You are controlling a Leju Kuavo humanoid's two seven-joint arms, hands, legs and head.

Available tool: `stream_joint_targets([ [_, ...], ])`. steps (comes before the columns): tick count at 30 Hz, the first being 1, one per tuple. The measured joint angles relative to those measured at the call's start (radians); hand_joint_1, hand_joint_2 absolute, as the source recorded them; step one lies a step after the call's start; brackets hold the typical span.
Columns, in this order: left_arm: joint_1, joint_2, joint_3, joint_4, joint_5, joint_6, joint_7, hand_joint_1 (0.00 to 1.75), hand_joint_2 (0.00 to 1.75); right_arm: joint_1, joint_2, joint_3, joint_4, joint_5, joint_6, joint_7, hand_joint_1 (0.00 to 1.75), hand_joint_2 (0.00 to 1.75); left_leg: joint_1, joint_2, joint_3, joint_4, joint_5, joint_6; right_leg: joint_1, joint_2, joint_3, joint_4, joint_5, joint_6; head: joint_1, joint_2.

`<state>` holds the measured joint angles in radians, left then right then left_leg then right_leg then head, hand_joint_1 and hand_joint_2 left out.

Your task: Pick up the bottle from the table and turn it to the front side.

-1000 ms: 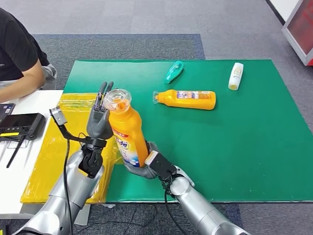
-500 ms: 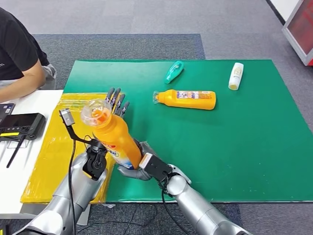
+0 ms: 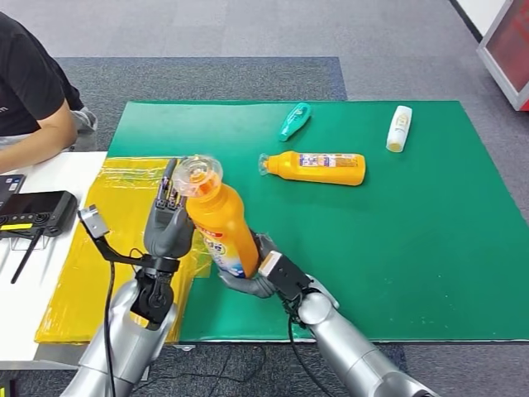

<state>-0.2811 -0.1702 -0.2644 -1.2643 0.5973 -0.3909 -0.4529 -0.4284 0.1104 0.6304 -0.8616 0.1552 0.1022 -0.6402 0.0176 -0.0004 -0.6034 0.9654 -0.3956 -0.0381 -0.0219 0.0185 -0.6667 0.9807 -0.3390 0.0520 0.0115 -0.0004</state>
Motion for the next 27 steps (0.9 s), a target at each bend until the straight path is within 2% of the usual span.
stream_joint_targets([
  [3,0.032,0.004,-0.020,-0.065,-0.059,0.093,-0.027,0.00,1.75,-0.008,-0.006,-0.032,0.034,0.010,-0.049,0.005,1.75,1.75,0.000,0.000,-0.001,0.000,0.000,0.000,0.000,0.000,0.000,0.000,0.000,0.000,0.000,0.000],
  [5,0.040,0.008,-0.028,-0.092,-0.069,0.122,-0.037,0.00,1.75,-0.017,-0.007,-0.052,0.064,0.014,-0.072,0.007,1.75,1.75,0.000,0.000,-0.001,0.000,0.000,0.000,0.000,0.000,0.000,0.000,0.000,0.000,0.000,0.000],
  [17,0.029,0.023,-0.081,-0.108,-0.019,0.142,0.043,0.00,1.75,-0.065,0.004,-0.103,0.198,0.028,-0.096,0.007,1.75,1.75,0.000,0.000,-0.001,0.000,0.001,0.000,0.000,0.000,-0.001,0.000,0.001,0.001,0.000,0.000],
  [22,-0.002,0.024,-0.107,-0.071,0.016,0.139,0.083,0.00,1.75,-0.072,0.015,-0.110,0.222,0.030,-0.100,0.005,1.75,1.75,0.000,0.000,-0.001,0.000,0.001,0.000,0.000,0.000,-0.001,0.000,0.001,0.001,0.000,0.000],
  [27,-0.037,0.024,-0.119,-0.014,0.041,0.125,0.105,0.00,1.75,-0.081,0.025,-0.110,0.233,0.062,-0.145,0.005,1.75,1.75,0.000,0.000,-0.002,0.000,0.001,0.000,0.000,0.000,-0.002,0.000,0.001,0.001,0.000,0.000],
])
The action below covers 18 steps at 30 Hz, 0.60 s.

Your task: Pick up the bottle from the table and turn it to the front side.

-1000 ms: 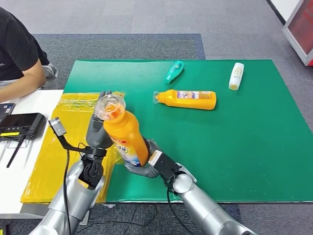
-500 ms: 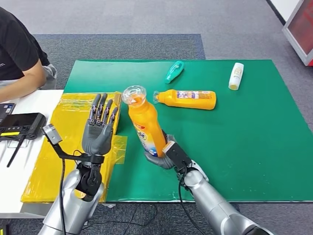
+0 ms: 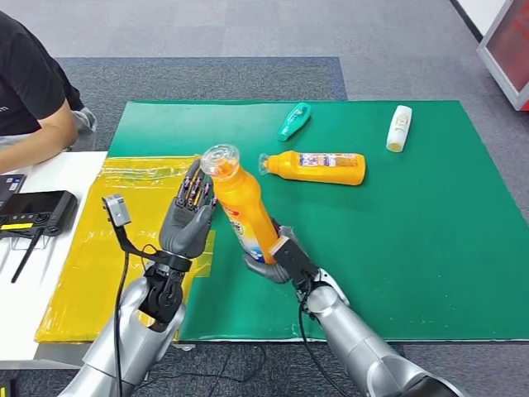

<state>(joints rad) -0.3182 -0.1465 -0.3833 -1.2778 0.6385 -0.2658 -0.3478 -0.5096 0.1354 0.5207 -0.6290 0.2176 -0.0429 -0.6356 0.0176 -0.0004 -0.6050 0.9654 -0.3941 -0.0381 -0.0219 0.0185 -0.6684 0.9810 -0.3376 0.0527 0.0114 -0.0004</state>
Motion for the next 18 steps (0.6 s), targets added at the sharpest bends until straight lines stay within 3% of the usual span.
stream_joint_targets([
  [18,-0.097,0.004,-0.036,0.127,-0.015,-0.043,0.014,0.00,1.75,-0.017,0.029,0.007,0.014,0.049,-0.022,0.001,1.75,1.75,0.000,0.000,-0.001,0.000,0.000,0.000,0.000,0.000,-0.001,0.000,0.000,0.000,0.000,0.000],
])
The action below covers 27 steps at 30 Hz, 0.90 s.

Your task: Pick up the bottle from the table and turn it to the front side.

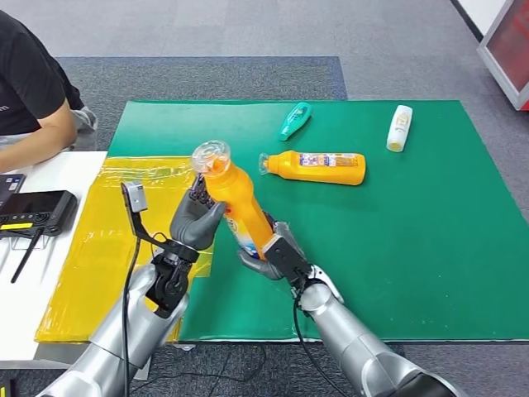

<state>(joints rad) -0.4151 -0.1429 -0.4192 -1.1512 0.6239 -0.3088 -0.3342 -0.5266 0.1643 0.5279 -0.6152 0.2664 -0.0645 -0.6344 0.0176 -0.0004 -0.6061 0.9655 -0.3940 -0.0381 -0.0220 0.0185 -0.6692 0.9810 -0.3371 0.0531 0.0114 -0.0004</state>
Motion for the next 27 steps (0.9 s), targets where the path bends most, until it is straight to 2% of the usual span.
stream_joint_targets([
  [8,-0.017,0.002,-0.001,0.026,-0.007,-0.008,0.000,0.00,1.75,-0.002,0.004,0.004,0.007,0.011,-0.001,0.001,1.75,1.75,0.000,0.000,-0.001,0.000,0.000,0.000,0.000,0.000,-0.001,0.000,0.000,0.000,0.000,0.000],
  [15,-0.022,0.003,-0.011,0.037,-0.029,-0.013,0.009,0.00,1.75,-0.003,0.006,0.022,0.016,0.052,-0.068,0.017,1.75,1.75,0.000,0.000,-0.001,0.000,0.000,0.000,0.000,0.000,-0.001,0.000,0.000,0.000,0.000,0.000],
  [27,-0.062,0.004,-0.071,0.078,-0.138,0.041,0.010,0.00,1.75,-0.012,0.008,0.023,0.056,0.040,-0.073,0.018,1.75,1.75,0.000,0.000,-0.001,0.000,0.001,0.000,0.000,0.000,-0.001,0.000,0.001,0.000,0.000,0.000],
])
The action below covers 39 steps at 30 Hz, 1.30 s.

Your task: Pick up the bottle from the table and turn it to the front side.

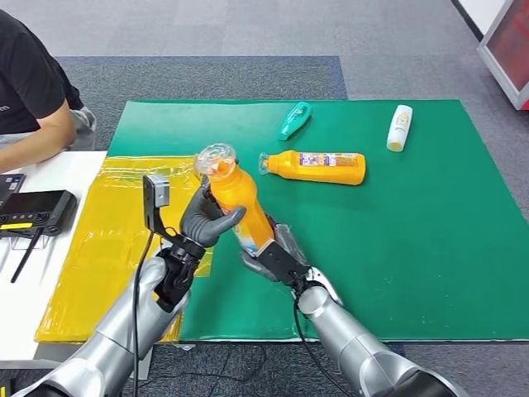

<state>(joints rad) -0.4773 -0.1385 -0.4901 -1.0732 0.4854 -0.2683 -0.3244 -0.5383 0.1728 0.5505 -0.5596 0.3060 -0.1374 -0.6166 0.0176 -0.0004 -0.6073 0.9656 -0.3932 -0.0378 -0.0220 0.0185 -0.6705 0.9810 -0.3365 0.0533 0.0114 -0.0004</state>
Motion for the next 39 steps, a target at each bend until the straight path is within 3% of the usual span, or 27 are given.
stream_joint_targets([
  [10,-0.012,0.003,-0.026,0.028,-0.018,0.005,-0.010,0.00,1.75,0.000,0.000,0.000,0.015,-0.015,0.016,-0.001,1.75,1.75,0.000,0.000,-0.001,0.000,0.000,0.000,0.000,0.000,0.000,0.000,0.000,0.000,0.000,0.000],
  [11,-0.013,0.003,-0.027,0.031,-0.020,0.005,-0.013,0.04,1.75,0.000,0.000,-0.001,0.016,-0.016,0.017,-0.001,1.75,1.75,0.000,0.000,-0.001,0.000,0.000,0.000,0.000,0.000,0.000,0.000,0.000,0.000,0.000,0.000],
  [13,-0.015,0.003,-0.029,0.036,-0.023,0.005,-0.019,0.51,1.75,0.000,0.000,-0.001,0.017,-0.017,0.019,-0.001,1.75,1.75,0.000,0.000,-0.001,0.000,0.000,0.000,0.000,0.000,0.000,0.000,0.000,0.000,0.000,0.000],
  [14,-0.016,0.003,-0.030,0.039,-0.025,0.006,-0.022,0.59,1.75,0.000,0.000,-0.001,0.018,-0.017,0.020,-0.001,1.75,1.75,0.000,0.000,-0.001,0.000,0.000,0.000,0.000,0.000,0.000,0.000,0.000,0.000,0.000,0.000],
  [15,-0.018,0.003,-0.031,0.041,-0.028,0.008,-0.024,0.55,1.75,0.000,0.000,-0.001,0.018,-0.018,0.020,-0.001,1.75,1.75,0.000,0.000,-0.001,0.000,0.000,0.000,0.000,0.000,0.000,0.000,0.000,0.000,0.000,0.000],
  [17,-0.020,0.003,-0.033,0.044,-0.036,0.014,-0.027,0.14,1.75,-0.001,0.000,-0.001,0.019,-0.018,0.020,-0.001,1.75,1.75,0.000,0.000,-0.001,0.000,0.000,0.000,0.000,0.000,0.000,0.000,0.000,0.000,0.000,0.000],
  [21,-0.024,0.003,-0.035,0.046,-0.050,0.023,-0.032,1.75,1.75,-0.002,0.001,-0.001,0.019,-0.018,0.019,-0.001,1.75,1.75,0.000,0.000,-0.001,0.000,0.000,0.000,0.000,0.000,0.000,0.000,0.000,0.000,0.000,0.000],
  [39,-0.025,0.003,-0.036,0.045,-0.096,0.060,-0.074,1.75,1.75,-0.002,0.008,0.003,0.019,-0.019,0.018,-0.011,1.75,1.75,0.000,0.000,-0.001,0.000,0.000,0.000,0.000,0.000,0.000,0.000,0.000,0.000,0.000,0.000],
])
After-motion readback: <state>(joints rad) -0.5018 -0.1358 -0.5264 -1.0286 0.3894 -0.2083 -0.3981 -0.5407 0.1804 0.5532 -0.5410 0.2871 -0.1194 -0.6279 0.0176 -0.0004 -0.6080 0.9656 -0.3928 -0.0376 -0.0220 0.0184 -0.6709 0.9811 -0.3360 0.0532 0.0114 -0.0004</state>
